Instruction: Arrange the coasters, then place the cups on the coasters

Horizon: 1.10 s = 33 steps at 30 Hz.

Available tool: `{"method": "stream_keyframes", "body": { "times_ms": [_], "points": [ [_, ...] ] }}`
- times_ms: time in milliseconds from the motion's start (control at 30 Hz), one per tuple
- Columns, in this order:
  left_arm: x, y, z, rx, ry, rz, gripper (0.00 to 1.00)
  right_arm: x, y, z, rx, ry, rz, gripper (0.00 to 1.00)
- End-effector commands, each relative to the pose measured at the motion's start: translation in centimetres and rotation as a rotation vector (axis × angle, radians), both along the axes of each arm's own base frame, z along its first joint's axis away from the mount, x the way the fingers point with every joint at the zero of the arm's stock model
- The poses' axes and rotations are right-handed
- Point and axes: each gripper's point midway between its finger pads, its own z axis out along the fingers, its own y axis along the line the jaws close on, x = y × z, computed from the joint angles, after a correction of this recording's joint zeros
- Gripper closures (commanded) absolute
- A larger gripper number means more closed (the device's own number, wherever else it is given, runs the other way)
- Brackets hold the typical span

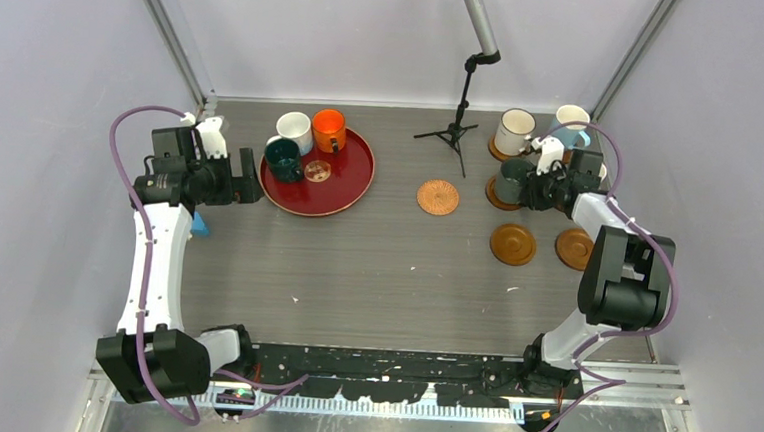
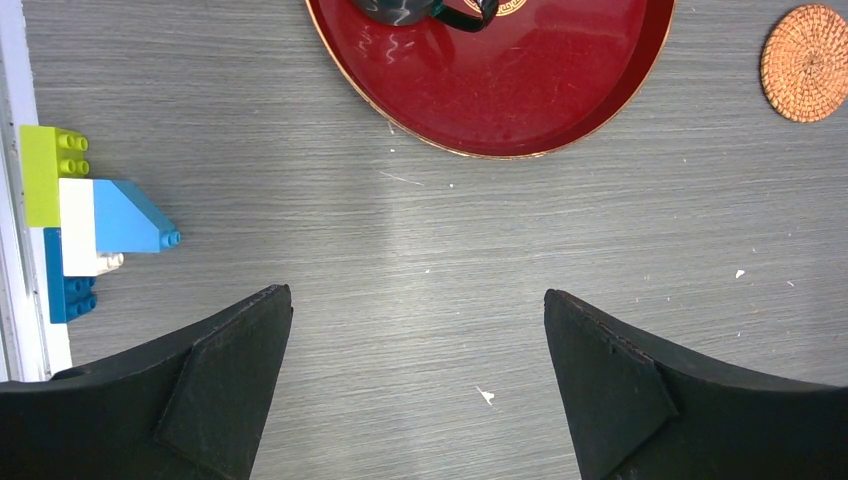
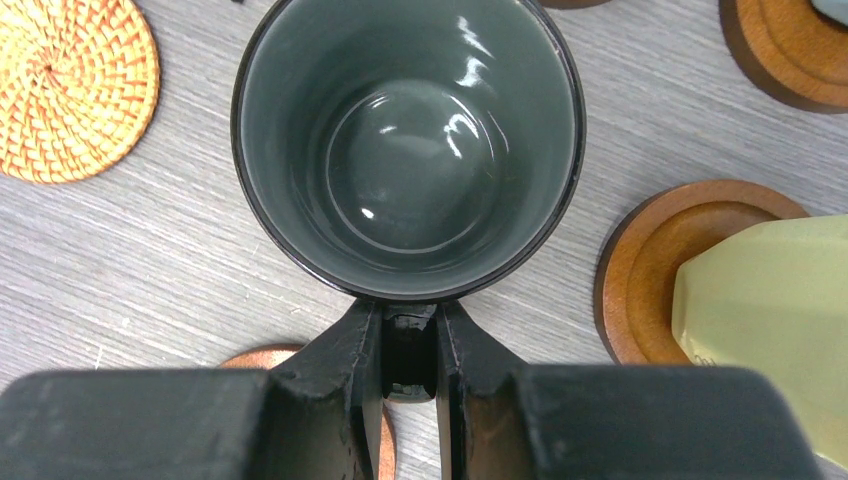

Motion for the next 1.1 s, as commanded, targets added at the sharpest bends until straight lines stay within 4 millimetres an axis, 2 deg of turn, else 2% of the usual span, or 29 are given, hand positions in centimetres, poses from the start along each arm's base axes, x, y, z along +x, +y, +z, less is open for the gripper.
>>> {"method": "stream_keyframes", "body": {
  "times_ms": [0,100,333,767,833,967,1067],
  "points": [
    [0.5,0.1,0.8,0.017,-0.032,-0.006,0.00,2.3,0.0,2.9,-0.046,-0.125,0.053,1.00],
    [0.5,0.1,0.8,0.017,-0.033,-0.006,0.00,2.1,0.0,2.5,-0.066,-0.130,0.063,0.97],
    [0.4,0.2,0.7,0.021,-0.035,-0.006,0.00,1.6,0.2,1.6,-0.078,-0.110,0.079,0.71],
    [0.0,0.3,0.9,0.028,-0.040,-0.001,0.00,1.7,0.8,1.1,-0.072,-0.089,0.109,0.70],
    [0.0,0.3,0.9,0.030,-0.041,0.002,0.00,1.5,0.9,1.3,-0.072,-0.085,0.114,0.65],
    [0.0,0.3,1.1,0.048,-0.046,-0.021,0.00,0.8,0.9,2.0,-0.070,-0.071,0.105,0.43],
    [-0.3,-0.2,1.0,0.033,-0.028,-0.048,0.00,0.2,0.5,4.0,-0.078,-0.057,0.072,0.34]
  ]
}}
